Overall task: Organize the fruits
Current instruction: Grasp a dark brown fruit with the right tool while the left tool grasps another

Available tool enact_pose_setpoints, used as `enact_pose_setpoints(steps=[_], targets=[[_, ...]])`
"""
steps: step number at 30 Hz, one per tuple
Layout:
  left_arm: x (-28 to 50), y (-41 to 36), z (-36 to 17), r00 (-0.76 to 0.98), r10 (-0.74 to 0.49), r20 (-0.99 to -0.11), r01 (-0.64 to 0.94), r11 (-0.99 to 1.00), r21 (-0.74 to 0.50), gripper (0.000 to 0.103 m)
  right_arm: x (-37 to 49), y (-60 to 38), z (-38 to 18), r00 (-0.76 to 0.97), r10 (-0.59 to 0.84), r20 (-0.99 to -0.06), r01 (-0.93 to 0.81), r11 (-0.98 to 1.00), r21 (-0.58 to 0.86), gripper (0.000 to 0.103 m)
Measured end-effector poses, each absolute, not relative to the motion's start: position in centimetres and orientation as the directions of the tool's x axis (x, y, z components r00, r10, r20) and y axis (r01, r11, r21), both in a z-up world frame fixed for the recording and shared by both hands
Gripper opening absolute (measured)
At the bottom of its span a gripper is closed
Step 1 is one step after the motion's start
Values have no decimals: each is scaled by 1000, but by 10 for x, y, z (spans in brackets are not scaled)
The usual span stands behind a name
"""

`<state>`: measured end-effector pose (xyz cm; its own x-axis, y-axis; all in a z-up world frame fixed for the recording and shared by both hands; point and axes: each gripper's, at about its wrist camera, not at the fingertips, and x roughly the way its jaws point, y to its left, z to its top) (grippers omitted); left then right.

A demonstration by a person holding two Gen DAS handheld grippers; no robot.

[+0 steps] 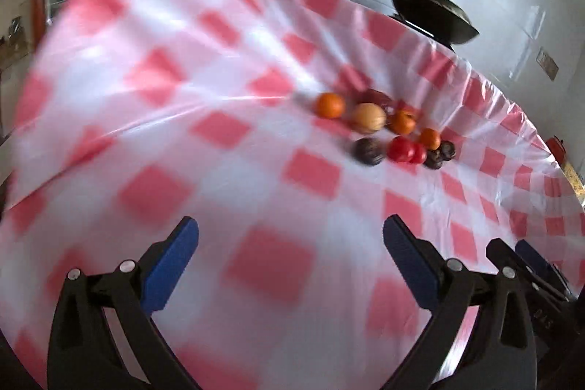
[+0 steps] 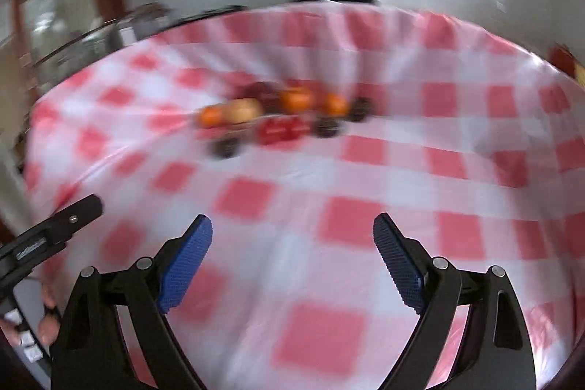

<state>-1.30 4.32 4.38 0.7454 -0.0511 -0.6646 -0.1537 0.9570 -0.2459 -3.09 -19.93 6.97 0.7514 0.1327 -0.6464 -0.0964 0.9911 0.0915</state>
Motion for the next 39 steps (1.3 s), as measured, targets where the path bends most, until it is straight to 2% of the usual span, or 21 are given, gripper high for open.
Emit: enact_pose_setpoints(steps=[3,7,11,13,15,25,27,29,32,36,39], targets=[[24,22,36,746,-64,-663,-142,957,-253,101,12,-239,48,728,120,-676,-12,987,161,87],[44,22,24,742,-132,-657,-151,922,-356,101,56,-255,35,690,112,-715,-2,988,154,84],[42,28,25,764,-191,-616,-103,907,-408,101,102,-247,24,644,118,-756,-58,993,106,66],[43,30,23,764,-199,-614,-109,898,-426,101,120,-239,21,621,118,-775,-90,993,79,65],[44,31,22,760,-203,-617,-107,897,-428,101,138,-231,14,594,124,-795,-134,989,54,53],[41,25,26,772,-185,-608,-90,915,-394,101,186,-203,11,598,116,-793,-182,983,7,52],[41,26,26,772,-184,-608,-92,914,-394,101,189,-199,11,602,117,-790,-186,982,3,41],[41,26,25,771,-183,-610,-95,914,-394,101,182,-198,11,607,125,-785,-189,982,9,40],[40,26,25,770,-182,-612,-96,915,-392,101,159,-210,16,617,165,-769,-156,984,87,40],[41,24,25,765,-183,-618,-92,918,-385,101,118,-237,25,676,219,-704,-80,971,224,40],[39,22,25,759,-191,-622,-76,924,-375,101,109,-250,23,703,217,-677,-27,960,280,40]])
